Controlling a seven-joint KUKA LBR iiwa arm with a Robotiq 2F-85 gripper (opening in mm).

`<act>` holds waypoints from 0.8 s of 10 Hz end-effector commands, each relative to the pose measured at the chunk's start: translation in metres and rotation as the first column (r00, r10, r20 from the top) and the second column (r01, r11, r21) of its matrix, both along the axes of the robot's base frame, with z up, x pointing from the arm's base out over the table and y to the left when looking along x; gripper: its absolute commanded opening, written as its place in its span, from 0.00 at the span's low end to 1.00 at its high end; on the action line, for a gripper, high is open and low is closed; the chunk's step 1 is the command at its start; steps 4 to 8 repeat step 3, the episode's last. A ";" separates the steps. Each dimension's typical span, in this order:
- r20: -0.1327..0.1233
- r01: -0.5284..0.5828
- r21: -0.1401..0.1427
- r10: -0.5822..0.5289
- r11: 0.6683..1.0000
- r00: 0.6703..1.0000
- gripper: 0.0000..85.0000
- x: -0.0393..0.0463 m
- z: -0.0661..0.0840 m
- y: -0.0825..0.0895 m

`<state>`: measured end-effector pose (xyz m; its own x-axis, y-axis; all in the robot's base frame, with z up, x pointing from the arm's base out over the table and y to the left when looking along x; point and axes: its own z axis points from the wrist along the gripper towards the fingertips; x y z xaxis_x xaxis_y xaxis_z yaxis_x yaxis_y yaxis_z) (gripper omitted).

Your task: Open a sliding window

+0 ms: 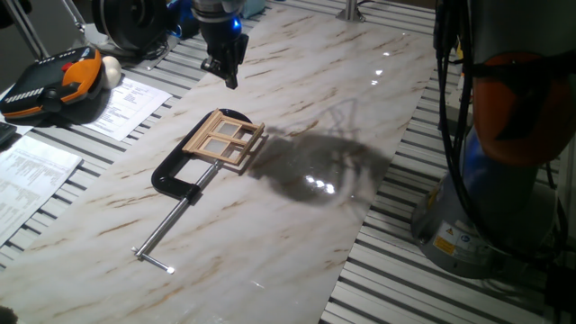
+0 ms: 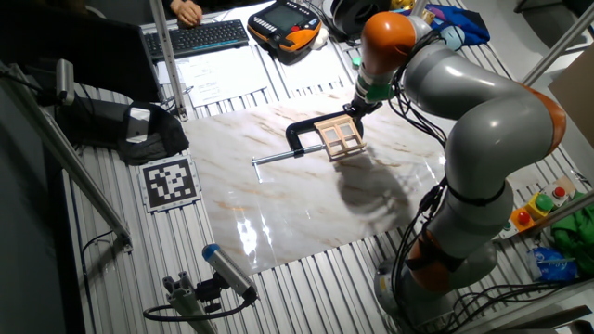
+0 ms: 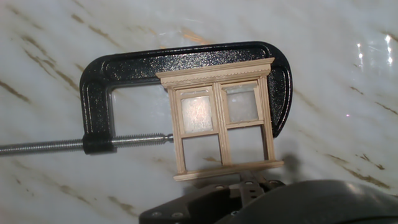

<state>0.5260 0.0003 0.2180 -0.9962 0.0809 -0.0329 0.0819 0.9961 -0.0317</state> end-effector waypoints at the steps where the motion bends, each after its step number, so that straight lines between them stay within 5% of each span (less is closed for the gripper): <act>1: -0.001 0.000 0.001 0.000 1.000 1.000 0.00 0.0000 0.000 0.000; 8: -0.004 0.000 0.004 0.000 1.000 1.000 0.00 -0.0002 0.000 0.000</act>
